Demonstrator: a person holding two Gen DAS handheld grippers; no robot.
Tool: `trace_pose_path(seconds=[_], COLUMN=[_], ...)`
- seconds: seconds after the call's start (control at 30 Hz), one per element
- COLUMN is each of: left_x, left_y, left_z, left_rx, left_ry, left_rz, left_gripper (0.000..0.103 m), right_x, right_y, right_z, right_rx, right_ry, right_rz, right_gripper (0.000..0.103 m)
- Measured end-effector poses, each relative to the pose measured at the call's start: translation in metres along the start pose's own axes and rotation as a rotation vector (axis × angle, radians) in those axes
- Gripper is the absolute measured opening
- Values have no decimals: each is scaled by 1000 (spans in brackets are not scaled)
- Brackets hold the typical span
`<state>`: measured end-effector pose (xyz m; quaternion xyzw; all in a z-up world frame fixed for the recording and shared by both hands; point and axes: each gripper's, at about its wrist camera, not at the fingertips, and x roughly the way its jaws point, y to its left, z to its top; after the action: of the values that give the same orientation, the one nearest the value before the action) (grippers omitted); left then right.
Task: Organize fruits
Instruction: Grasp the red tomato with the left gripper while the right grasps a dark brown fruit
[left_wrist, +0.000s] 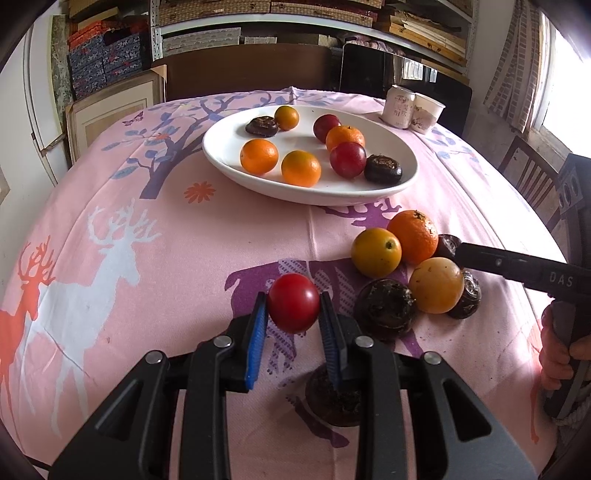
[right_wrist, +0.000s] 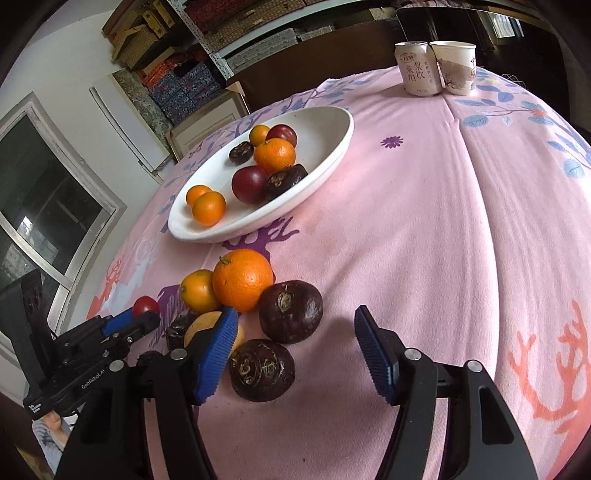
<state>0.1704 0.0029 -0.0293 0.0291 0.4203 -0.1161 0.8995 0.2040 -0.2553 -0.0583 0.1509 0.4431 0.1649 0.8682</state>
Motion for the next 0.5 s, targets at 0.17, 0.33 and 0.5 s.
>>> trace_pose_path(seconds=[0.17, 0.33, 0.5], left_x=[2, 7, 15], left_y=[-1, -1, -3], left_z=[0, -1, -3], left_rx=[3, 5, 18], left_ry=[8, 27, 55], left_rz=[-1, 4, 17], left_gripper=[27, 27, 27], right_x=[3, 7, 7], right_y=[4, 21, 27], right_z=[0, -3, -5], right_rx=[-16, -104, -147], right_ry=[0, -5, -17], right_rz=[-6, -62, -91], right_gripper=[50, 50, 41])
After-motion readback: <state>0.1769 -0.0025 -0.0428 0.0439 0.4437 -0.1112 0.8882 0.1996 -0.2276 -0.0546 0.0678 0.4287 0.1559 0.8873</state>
